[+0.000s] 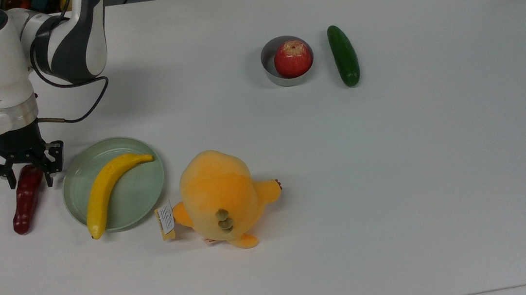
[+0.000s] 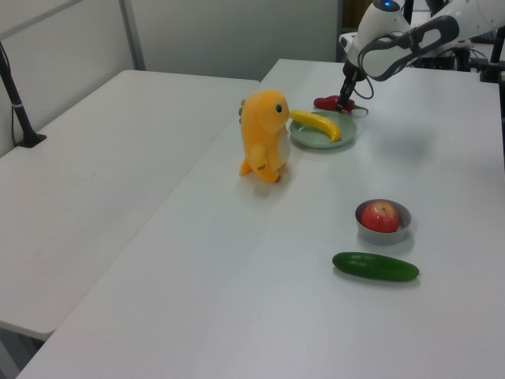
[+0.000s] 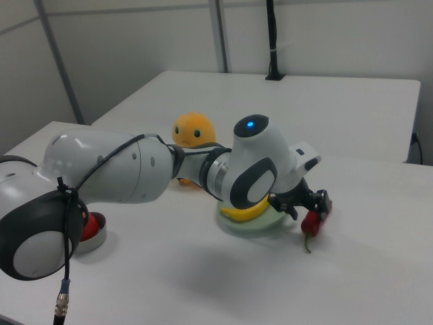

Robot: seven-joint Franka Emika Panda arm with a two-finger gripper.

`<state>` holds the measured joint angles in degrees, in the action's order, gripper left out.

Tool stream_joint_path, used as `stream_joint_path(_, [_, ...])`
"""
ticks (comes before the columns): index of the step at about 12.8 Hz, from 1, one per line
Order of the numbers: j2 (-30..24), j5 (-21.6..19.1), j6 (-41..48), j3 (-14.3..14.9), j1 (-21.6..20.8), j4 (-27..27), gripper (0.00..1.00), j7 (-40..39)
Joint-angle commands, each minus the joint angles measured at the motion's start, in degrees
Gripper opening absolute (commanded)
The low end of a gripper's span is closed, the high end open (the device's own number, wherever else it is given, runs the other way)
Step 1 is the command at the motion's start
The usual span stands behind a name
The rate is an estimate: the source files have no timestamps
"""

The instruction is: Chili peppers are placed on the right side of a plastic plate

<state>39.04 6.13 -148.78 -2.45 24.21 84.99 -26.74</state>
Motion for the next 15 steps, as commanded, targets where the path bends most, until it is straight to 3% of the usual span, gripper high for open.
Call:
stream_joint_path(1, [0.25,0.54,-0.81,-0.01,-0.13,-0.61,0.99,-0.77])
stream_joint_path(6, [-2.47,0.63,-0.63,-0.10,-0.48,0.78,1.00,-0.69])
stream_joint_path(9, [-8.34,0.55,0.33,-0.45,-1.00,5.16,1.00,0.97])
stream_joint_path(10, [-10.71,0.55,1.21,-0.54,-2.75,7.01,1.00,5.51])
stream_joint_path(11, [-12.91,0.55,3.74,-0.54,-4.94,8.08,1.00,10.86])
stream_joint_path(15, [-19.68,0.55,18.58,-0.54,-10.22,8.18,1.00,18.01])
